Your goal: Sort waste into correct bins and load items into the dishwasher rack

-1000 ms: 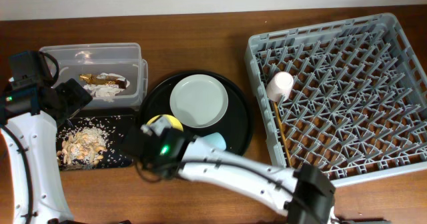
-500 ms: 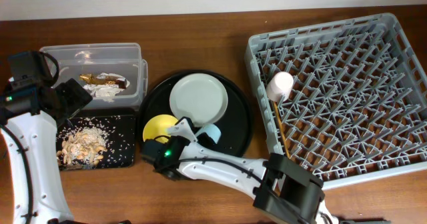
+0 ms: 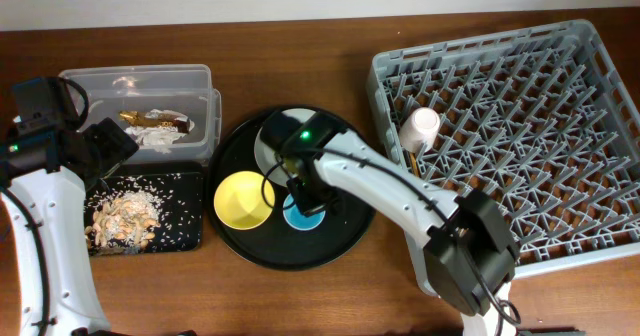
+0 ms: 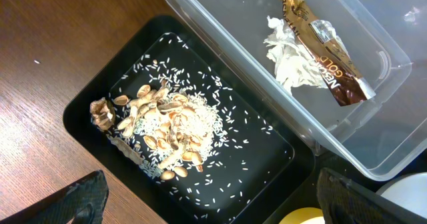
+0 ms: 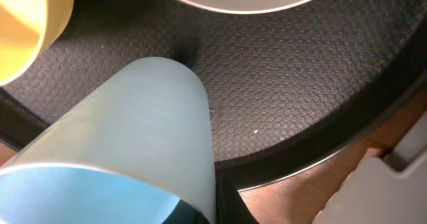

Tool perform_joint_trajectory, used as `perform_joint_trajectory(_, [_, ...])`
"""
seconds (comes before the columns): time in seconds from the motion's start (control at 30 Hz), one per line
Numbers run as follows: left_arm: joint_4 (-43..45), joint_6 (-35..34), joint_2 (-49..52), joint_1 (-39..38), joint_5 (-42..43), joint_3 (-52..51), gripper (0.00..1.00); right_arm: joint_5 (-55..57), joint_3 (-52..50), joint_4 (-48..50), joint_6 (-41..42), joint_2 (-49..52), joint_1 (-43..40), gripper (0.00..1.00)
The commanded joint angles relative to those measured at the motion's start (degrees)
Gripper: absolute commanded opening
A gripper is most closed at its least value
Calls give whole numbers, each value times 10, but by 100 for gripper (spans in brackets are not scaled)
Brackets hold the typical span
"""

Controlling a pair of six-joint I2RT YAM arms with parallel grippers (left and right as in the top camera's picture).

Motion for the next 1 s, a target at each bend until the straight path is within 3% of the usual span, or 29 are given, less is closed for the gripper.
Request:
perform_joint_trajectory(0.0, [0,1,-2,4,0,4,99,-49,12,-3,-18,-22,-17,13])
perform_joint_trajectory(0.03, [0,1,-2,4,0,4,99,-49,12,-3,-29,-22,-16,22])
perform_joint_trajectory(0.13, [0,1,-2,4,0,4,99,-20,17,1,-33,-23,-18,24])
perform_joint_trajectory(0.23, [0,1,-2,4,0,4,99,-15,113,-51,-67,-25,-21,29])
perform_joint_trajectory(0.3, [0,1,-2,4,0,4,99,-79,156,-62,-95,-24,-4,32])
perform_joint_trajectory(0.47, [0,1,-2,4,0,4,99,-46,110,-31,-112,-20,49,36])
perform_joint_trajectory(0.73, [0,1,-2,4,0,4,99,-64,-51,122,-101,-20,66,36])
perform_joint_trajectory(0.83, [0,1,-2,4,0,4,99,-63,-56,129,-101,-20,66,27])
perform_joint_trajectory(0.93, [0,1,-2,4,0,4,99,-64,-56,128,-101,-21,66,4])
perform_joint_trajectory(0.97, [0,1,-2,4,0,4,99,-64,-54,123,-101,-21,66,4])
